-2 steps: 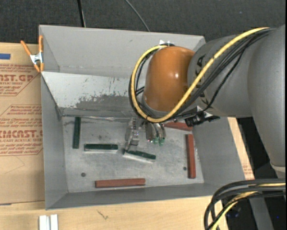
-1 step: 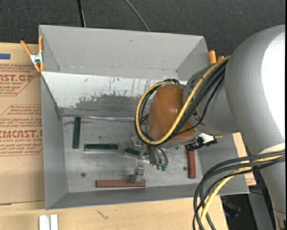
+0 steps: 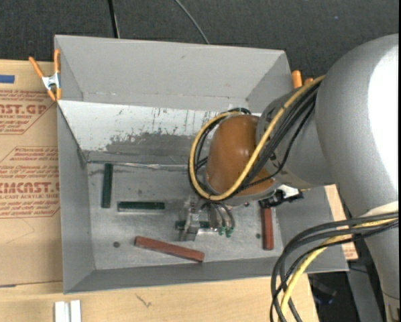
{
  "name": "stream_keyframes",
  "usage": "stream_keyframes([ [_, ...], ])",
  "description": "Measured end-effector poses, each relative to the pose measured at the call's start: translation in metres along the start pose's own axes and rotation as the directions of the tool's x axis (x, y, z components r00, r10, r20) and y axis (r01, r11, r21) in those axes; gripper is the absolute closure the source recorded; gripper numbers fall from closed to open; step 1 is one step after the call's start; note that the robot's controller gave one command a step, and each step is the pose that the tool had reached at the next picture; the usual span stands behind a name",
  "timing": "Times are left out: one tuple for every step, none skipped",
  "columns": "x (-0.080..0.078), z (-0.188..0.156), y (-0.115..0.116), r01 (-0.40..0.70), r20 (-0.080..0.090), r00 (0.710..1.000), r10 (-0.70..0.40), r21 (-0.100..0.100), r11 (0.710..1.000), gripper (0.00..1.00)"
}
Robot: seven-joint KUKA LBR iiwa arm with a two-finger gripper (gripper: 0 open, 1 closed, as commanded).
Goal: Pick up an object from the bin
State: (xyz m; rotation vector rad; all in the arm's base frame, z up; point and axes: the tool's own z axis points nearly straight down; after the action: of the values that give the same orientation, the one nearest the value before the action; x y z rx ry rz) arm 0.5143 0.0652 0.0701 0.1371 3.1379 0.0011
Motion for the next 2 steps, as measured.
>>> stream_keyframes([
  [0.000, 0.000, 0.000, 0.000, 0.000, 1.000, 0.000, 0.000, 1.000, 1.00],
  [-0.002, -0.049, -0.010, -0.006, -0.008, 1.000, 0.006, 0.001, 1.000, 1.00],
])
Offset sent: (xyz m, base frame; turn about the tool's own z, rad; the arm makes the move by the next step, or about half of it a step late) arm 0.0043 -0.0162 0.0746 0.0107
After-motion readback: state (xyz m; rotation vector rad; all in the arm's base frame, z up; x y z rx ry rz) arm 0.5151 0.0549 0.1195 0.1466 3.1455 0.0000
